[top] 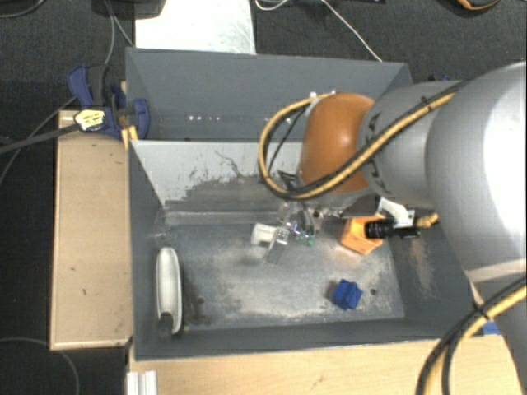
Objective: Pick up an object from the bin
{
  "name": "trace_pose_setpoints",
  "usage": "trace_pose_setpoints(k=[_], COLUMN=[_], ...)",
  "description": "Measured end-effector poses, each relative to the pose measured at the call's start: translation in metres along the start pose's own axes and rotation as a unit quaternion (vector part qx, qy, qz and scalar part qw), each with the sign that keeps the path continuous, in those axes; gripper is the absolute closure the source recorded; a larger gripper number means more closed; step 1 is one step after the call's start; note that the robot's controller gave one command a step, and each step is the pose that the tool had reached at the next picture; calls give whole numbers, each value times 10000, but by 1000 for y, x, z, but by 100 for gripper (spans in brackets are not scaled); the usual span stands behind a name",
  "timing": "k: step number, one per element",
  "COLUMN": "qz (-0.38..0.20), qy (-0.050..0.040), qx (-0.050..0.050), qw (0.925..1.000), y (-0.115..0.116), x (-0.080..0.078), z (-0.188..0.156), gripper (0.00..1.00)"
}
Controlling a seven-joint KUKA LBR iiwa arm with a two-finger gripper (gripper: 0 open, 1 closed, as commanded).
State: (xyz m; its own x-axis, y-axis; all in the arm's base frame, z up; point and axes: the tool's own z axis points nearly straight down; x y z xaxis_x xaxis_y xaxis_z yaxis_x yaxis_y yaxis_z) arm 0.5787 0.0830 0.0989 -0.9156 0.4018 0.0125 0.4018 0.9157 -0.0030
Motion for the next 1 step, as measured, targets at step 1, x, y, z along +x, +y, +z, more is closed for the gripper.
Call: trace_pose_setpoints(k=[1], qz=[-566], qy=[-111], qx=[-43], qw=[9983], y=[6], x=[-3], z=[29], gripper=[0])
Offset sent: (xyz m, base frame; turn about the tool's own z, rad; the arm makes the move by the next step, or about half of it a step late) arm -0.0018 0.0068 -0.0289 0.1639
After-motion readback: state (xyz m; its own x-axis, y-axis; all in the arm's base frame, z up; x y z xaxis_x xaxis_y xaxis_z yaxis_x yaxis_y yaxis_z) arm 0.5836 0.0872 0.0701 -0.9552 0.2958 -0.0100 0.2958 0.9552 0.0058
